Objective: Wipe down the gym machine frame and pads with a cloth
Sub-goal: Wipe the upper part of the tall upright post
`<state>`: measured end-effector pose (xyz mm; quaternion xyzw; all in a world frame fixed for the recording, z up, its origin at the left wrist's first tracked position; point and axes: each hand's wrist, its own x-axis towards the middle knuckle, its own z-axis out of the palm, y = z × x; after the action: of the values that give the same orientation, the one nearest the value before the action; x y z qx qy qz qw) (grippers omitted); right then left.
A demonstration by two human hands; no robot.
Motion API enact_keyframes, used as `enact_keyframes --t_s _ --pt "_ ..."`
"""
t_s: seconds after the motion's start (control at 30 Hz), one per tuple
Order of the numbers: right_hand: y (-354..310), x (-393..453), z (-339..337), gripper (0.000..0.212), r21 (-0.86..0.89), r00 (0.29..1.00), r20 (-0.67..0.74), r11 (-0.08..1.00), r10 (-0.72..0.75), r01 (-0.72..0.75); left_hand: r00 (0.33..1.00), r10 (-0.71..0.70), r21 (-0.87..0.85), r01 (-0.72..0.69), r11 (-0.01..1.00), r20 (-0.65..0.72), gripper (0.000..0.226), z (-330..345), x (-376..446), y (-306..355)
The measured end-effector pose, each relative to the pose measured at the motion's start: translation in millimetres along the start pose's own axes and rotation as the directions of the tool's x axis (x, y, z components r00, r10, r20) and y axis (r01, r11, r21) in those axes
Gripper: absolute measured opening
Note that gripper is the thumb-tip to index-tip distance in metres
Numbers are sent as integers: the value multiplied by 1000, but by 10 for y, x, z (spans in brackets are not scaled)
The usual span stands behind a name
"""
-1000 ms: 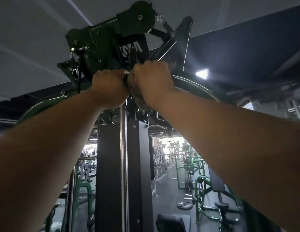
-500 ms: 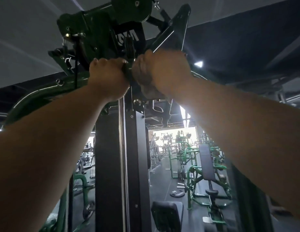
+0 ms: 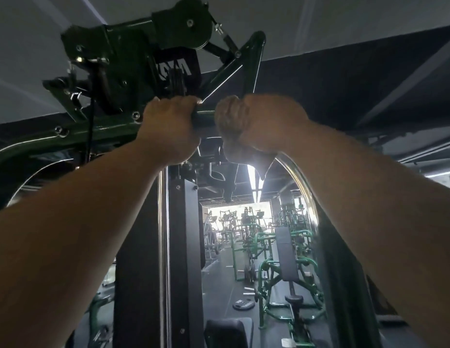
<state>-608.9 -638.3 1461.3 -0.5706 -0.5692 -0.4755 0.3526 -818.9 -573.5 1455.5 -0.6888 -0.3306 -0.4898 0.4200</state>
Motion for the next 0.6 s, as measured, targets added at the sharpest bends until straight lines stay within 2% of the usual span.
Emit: enact_keyframes --t_s 0.13,0.2,0.27,0.33,0.4,0.47,0.6 --pt "195 -151 -137 39 191 988 152 982 -26 -4 999 -43 17 43 999 -17 56 -54 2 74" --pt "349 -266 -125 36 384 981 194 920 0 -76 997 -71 -8 70 997 -28 54 -29 21 103" --pt "503 -415 -90 34 621 964 264 760 27 -191 995 -87 -27 86 996 -51 48 32 14 109" --pt "619 -528 -66 38 765 942 336 581 9 -278 991 -110 -65 105 992 -73 47 96 6 126" --pt "637 -579 -89 25 825 931 363 474 -26 -309 985 -144 -95 135 986 -91 49 140 -6 170" --pt "607 -572 -166 15 826 928 371 470 -35 -312 977 -183 -109 170 979 -114 54 157 -2 214" --pt "508 -456 -299 23 816 878 473 411 -70 -406 972 -212 -106 201 974 -102 65 148 66 276"
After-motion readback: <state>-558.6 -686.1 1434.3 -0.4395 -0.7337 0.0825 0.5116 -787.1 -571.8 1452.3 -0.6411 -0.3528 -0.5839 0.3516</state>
